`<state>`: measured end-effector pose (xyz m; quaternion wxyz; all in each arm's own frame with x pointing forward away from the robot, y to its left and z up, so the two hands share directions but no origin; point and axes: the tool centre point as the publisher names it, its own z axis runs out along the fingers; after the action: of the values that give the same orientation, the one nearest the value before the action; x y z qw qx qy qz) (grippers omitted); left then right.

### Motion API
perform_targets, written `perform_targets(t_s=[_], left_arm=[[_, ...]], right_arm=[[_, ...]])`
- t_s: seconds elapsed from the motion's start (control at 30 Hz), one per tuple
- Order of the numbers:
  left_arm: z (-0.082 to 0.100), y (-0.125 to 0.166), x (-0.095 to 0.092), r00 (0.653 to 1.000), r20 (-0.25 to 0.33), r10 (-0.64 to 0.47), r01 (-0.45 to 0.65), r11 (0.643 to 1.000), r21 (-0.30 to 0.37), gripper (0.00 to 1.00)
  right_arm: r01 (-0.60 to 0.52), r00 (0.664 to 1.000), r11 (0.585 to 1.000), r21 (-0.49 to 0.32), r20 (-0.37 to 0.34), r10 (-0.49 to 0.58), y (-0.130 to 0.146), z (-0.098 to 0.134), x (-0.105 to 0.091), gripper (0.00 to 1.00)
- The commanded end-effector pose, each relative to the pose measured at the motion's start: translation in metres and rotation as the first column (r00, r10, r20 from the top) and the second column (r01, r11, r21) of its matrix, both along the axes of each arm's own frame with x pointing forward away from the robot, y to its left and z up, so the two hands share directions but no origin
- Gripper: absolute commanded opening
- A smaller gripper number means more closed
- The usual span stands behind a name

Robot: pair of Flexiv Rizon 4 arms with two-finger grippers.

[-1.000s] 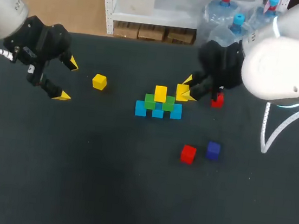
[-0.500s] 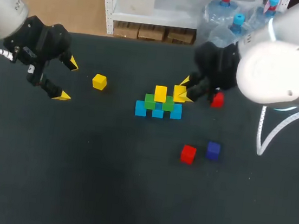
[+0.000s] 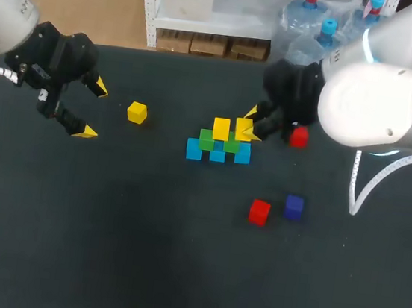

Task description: Place the blue cubes, place green cubes on the blue cubes, place the yellow cubes on the green cubes, then place the red cubes on the yellow cubes, and place purple cube on the red cubes.

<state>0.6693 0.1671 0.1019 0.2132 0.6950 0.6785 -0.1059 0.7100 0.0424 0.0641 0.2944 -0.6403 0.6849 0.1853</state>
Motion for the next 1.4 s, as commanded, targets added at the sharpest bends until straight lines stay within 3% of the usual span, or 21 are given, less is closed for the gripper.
perform_targets(t_s=[0.03,1.4], left_arm=[[-0.0010,0.0013,0.0000,1.000,0.002,-0.004,0.004,1.000,-0.005,1.00],[-0.0010,0.0013,0.0000,1.000,0.002,-0.004,0.004,1.000,-0.005,1.00]], right_arm=[[0.001,1.000,1.000,-0.002,0.001,-0.001,0.0017,-0.0014,0.0003,0.00],[0.017,1.000,1.000,0.002,-0.007,-0.017,0.0079,-0.0063,0.0030,0.00]])
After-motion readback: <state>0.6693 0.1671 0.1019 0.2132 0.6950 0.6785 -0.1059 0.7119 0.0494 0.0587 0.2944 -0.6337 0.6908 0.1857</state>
